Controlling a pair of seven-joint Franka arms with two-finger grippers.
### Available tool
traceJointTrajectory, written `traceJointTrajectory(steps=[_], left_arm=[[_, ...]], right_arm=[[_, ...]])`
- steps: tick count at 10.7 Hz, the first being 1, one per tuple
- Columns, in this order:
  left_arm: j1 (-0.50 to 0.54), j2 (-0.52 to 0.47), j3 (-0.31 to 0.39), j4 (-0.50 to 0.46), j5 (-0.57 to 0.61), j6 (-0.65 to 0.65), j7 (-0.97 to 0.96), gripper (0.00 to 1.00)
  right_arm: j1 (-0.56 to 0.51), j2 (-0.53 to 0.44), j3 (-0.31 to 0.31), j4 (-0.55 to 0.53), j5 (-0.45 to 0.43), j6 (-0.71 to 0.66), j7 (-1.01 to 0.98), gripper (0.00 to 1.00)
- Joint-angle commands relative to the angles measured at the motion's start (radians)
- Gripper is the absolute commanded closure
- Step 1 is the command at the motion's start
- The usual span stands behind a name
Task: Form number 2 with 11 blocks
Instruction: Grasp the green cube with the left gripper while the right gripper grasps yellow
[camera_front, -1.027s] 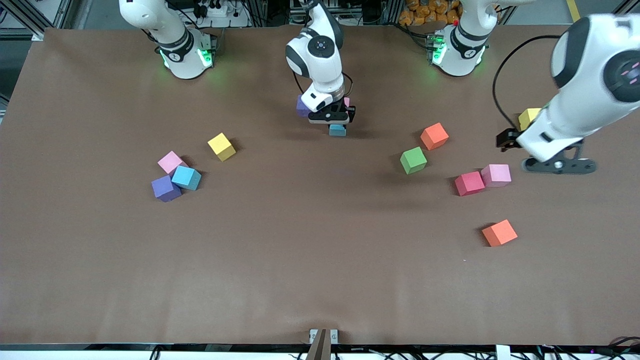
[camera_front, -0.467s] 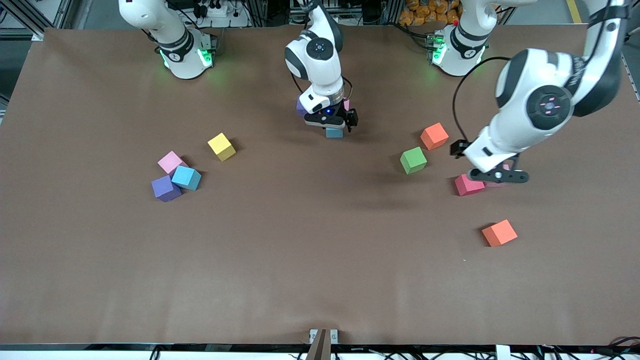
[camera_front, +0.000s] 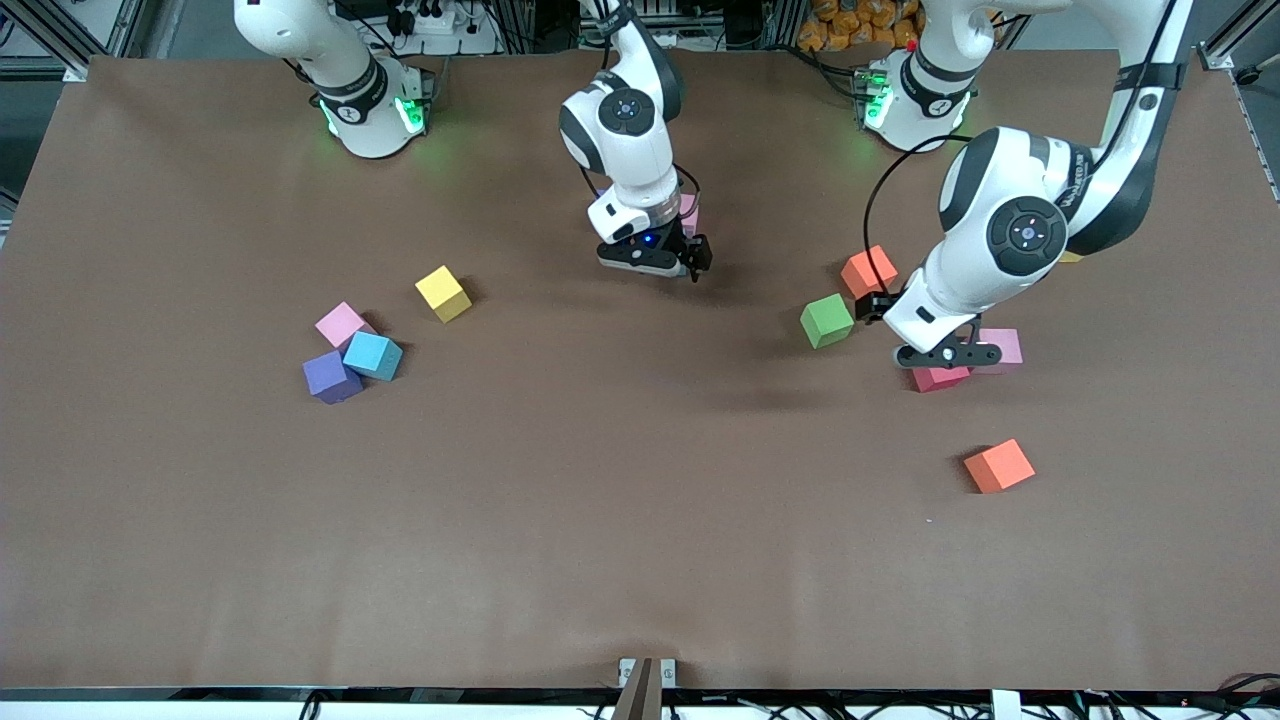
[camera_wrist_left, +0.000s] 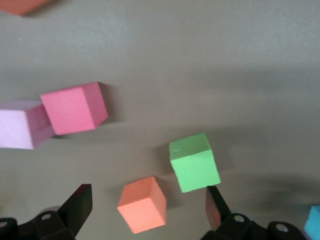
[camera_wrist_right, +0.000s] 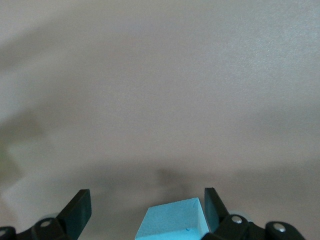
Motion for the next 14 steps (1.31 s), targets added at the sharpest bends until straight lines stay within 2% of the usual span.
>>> traceJointTrajectory(steps=[1, 3, 5, 8, 10, 11, 12, 14], left_arm=[[-0.007, -0.01, -0.036, -0.061, -0.029, 0.072, -0.142, 0.0], [-0.007, -0.007, -0.085, -0.124, -0.029, 0.173, -0.26, 0.0], [-0.007, 0.008, -0.093, -0.155, -0.029, 0.221, -0.273, 0.0], [-0.007, 0.042, -0.095, -0.162, -0.029, 0.247, -0.322, 0.0], [-0.008, 0.068, -0.095, -0.167, -0.029, 0.272, -0.33, 0.0], [-0.008, 0.082, -0.095, -0.167, -0.029, 0.288, -0.331, 0.0], [-0.01, 0.094, -0.095, -0.165, -0.029, 0.299, -0.337, 0.0], [-0.012, 0.104, -0.095, -0.162, -0.029, 0.307, -0.353, 0.0]], right_arm=[[-0.033, -0.033, 0.007, -0.012, -0.02, -0.022, -0.105, 0.0], [-0.131, -0.071, 0.005, -0.012, -0.02, -0.069, -0.311, 0.0], [-0.241, -0.126, 0.004, -0.012, -0.025, -0.158, -0.552, 0.0], [-0.403, -0.212, 0.01, -0.017, -0.178, -0.285, -0.798, 0.0], [-0.479, -0.272, 0.025, -0.073, -0.226, -0.296, -0.932, 0.0], [-0.556, -0.311, 0.085, -0.117, -0.228, -0.289, -1.004, 0.0], [-0.675, -0.357, 0.179, -0.162, -0.231, -0.287, -1.071, 0.0], [-0.92, -0.451, 0.403, -0.269, -0.313, -0.279, -1.116, 0.0]])
